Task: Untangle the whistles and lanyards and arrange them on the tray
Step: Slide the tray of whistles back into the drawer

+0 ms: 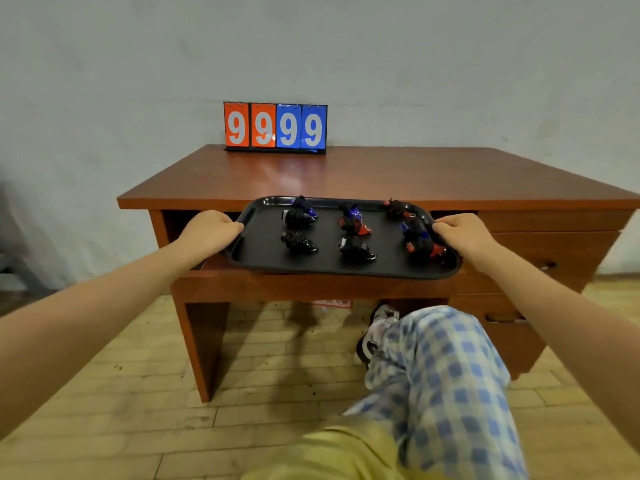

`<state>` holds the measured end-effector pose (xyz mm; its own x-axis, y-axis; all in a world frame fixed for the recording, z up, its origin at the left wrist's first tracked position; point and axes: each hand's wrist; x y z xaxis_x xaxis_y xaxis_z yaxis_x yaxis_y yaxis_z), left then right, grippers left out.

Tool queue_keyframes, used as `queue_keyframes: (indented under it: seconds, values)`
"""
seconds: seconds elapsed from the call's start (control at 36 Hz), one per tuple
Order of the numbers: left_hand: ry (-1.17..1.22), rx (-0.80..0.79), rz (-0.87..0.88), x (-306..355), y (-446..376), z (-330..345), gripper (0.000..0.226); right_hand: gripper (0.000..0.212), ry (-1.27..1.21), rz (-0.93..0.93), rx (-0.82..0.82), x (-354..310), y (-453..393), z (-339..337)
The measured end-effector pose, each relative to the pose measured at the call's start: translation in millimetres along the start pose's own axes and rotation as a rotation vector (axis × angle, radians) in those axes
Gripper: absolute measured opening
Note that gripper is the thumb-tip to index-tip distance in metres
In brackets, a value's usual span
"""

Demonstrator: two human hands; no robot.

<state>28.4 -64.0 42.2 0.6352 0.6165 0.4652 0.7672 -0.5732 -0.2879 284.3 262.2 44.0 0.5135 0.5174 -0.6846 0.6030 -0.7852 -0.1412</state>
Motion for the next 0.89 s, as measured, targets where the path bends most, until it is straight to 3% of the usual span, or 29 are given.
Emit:
queue_keyframes:
  seconds: [0.89]
  values:
    - [0.049,-0.055,-0.060,-13.0,2.1,40.1,0.045,0.032,-0.004,0.062,-0.108,15.0,-23.1,28.4]
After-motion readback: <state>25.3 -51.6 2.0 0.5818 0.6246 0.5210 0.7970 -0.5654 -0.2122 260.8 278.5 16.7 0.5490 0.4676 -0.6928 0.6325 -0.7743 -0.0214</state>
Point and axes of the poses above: each hand's wrist, its own y-axis away from the middle knuckle, its own z-axis out of the palm, x = y × z, and after that the axes turned 10 degrees about z, right-handed
